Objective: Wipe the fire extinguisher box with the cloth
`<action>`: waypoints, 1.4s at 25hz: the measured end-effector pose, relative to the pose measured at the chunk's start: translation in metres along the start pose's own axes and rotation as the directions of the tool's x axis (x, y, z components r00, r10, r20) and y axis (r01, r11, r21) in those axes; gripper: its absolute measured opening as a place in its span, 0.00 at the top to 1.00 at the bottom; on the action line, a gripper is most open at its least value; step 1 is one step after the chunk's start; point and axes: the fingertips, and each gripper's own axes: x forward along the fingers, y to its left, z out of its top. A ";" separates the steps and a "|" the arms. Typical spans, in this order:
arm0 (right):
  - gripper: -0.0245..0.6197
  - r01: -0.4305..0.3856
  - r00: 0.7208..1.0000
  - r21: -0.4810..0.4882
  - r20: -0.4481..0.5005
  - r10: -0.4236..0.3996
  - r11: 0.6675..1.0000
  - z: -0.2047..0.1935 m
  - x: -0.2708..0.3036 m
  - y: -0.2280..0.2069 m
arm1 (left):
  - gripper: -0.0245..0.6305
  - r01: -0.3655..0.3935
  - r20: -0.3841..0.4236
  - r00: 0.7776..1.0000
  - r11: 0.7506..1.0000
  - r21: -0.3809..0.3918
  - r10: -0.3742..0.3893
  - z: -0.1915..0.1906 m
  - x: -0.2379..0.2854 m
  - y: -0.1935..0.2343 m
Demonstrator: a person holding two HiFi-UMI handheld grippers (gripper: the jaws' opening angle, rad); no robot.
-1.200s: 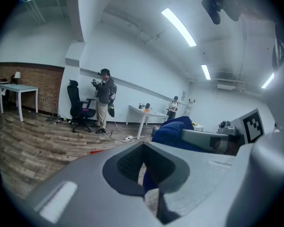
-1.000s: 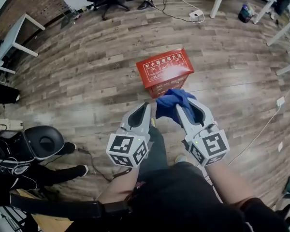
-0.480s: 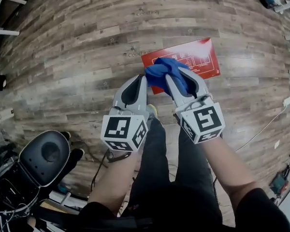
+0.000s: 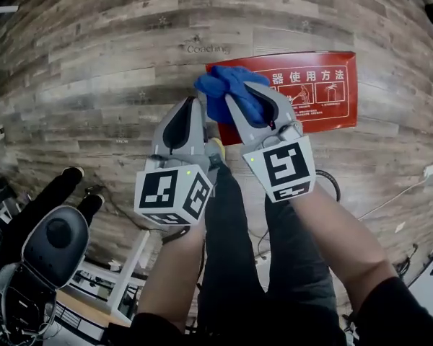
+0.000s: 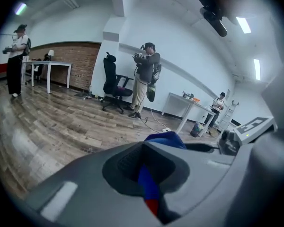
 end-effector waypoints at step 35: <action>0.79 0.357 0.932 0.154 0.002 -0.361 0.921 -0.075 -0.170 -0.284 | 0.96 0.262 -0.102 0.962 0.959 0.106 -0.251 -0.053 0.138 -0.268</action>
